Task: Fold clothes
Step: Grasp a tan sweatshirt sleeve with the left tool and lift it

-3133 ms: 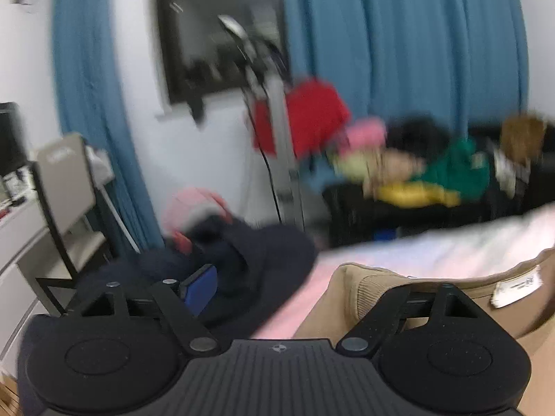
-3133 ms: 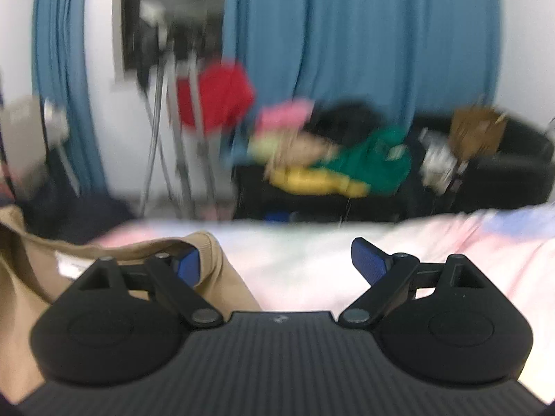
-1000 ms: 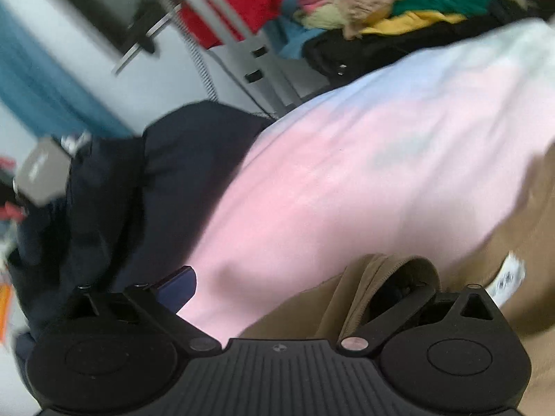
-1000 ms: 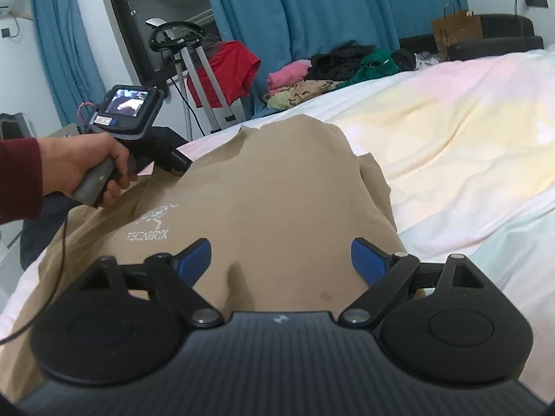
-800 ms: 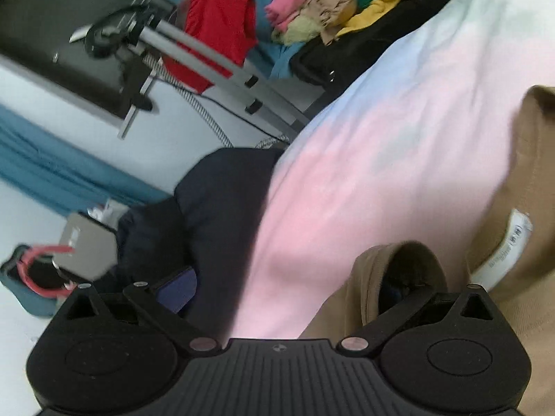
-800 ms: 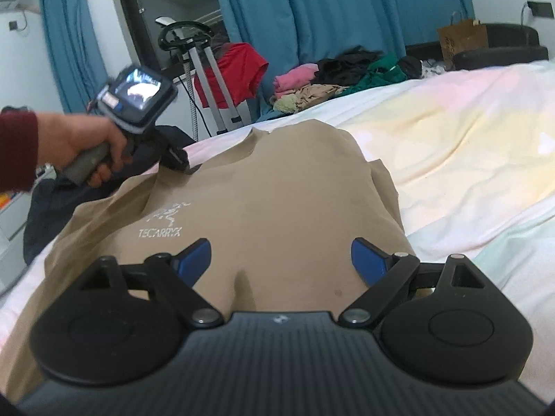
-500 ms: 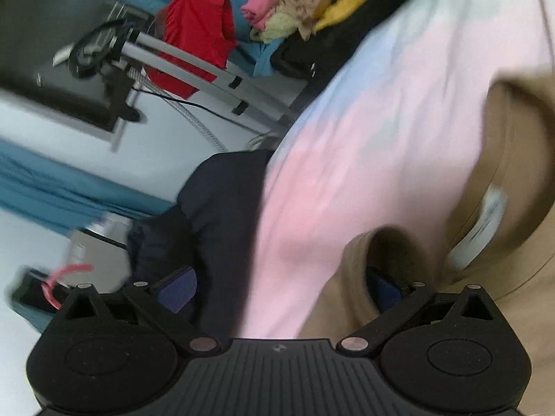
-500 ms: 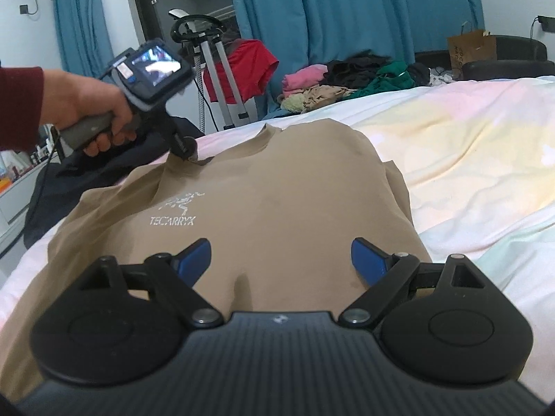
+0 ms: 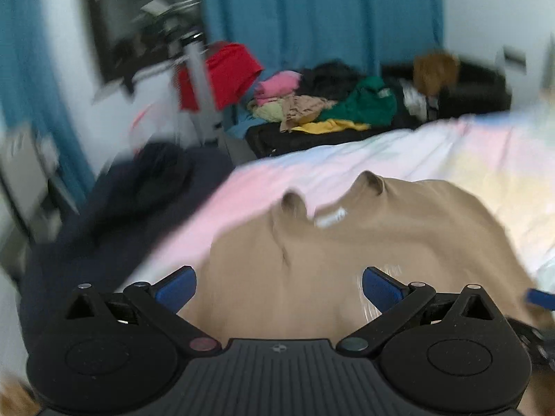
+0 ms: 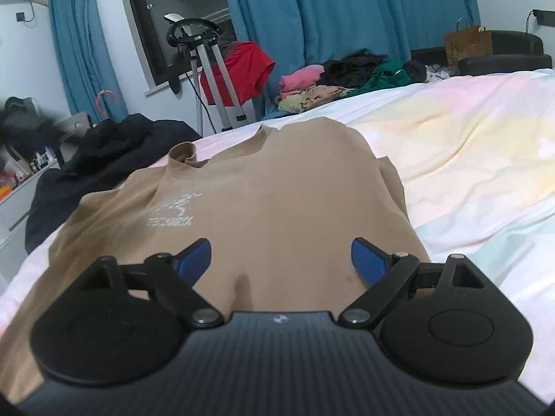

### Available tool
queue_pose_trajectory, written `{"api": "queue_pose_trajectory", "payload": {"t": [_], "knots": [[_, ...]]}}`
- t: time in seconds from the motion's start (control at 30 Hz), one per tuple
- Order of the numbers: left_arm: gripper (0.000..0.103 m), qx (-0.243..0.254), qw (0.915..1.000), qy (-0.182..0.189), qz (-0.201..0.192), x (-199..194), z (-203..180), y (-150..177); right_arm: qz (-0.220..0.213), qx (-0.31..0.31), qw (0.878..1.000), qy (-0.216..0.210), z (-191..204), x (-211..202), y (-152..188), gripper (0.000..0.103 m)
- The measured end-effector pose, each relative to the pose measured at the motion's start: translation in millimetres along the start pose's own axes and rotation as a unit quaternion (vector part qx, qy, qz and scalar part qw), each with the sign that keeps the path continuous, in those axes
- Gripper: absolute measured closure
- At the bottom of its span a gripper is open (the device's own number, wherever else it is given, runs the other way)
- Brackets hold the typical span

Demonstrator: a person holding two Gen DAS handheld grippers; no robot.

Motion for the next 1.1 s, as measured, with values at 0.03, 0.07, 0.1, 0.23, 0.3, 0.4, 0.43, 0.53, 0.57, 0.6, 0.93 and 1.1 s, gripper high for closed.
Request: {"api": "queue_pose_trajectory", "payload": {"t": [0.03, 0.07, 0.1, 0.23, 0.3, 0.4, 0.43, 0.53, 0.57, 0.6, 0.93, 1.1], "knots": [[0.000, -0.041, 0.9990, -0.002, 0.014, -4.6, 19.0, 19.8, 0.000, 0.000, 1.000, -0.001, 3.4, -4.3, 0.5, 0.014], [0.001, -0.081, 0.9963, -0.006, 0.029, -8.3, 37.6, 38.9, 0.001, -0.003, 1.000, -0.001, 7.9, -10.2, 0.6, 0.014], [0.001, -0.115, 0.9923, -0.016, 0.045, -7.0, 55.0, 53.5, 0.004, -0.008, 1.000, 0.001, 12.6, -16.1, 0.6, 0.014], [0.009, -0.284, 0.9541, -0.028, 0.089, 7.3, 127.4, 96.1, 0.005, -0.014, 1.000, 0.000, 29.2, -50.3, -1.3, 0.014], [0.010, -0.361, 0.9275, -0.019, 0.096, 13.9, 152.4, 105.5, 0.002, -0.013, 1.000, 0.002, 34.6, -64.9, -3.2, 0.014], [0.023, -0.404, 0.9105, -0.007, 0.088, 26.6, 168.0, 103.9, -0.002, -0.026, 1.000, 0.014, 40.0, -69.9, -5.9, 0.014], [0.026, -0.416, 0.9053, -0.004, 0.085, 31.2, 172.3, 103.1, -0.002, -0.032, 0.999, 0.018, 41.5, -69.1, -5.9, 0.014], [0.042, -0.422, 0.9035, 0.007, 0.077, 52.9, 168.7, 101.8, 0.007, -0.037, 0.999, 0.013, 42.3, -56.6, 0.7, 0.014], [0.052, -0.422, 0.9032, 0.016, 0.077, 61.6, 165.7, 103.1, 0.010, -0.034, 0.999, 0.007, 42.8, -52.1, 3.4, 0.014], [0.055, -0.423, 0.9028, 0.024, 0.076, 70.3, 162.7, 104.4, 0.013, -0.028, 1.000, -0.002, 44.1, -47.9, 5.8, 0.014], [0.098, -0.430, 0.8961, 0.072, 0.084, 130.8, 143.3, 116.4, 0.042, -0.021, 0.999, -0.024, 48.8, -10.2, 22.4, 0.014], [0.099, -0.535, 0.8419, 0.064, 0.024, 107.1, 192.7, 105.8, 0.057, -0.005, 0.998, -0.021, 44.9, 0.7, 30.7, 0.014]]}}
Point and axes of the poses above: each gripper's, at about its wrist camera, not at the fingertips, and x roughly the way its jaws point, z to its left, y to its underside, the point moved 9 cm from there along x, roughly the way its jaws point, and after that the axes turned 12 degrees about -y, right-handed, at the moved point
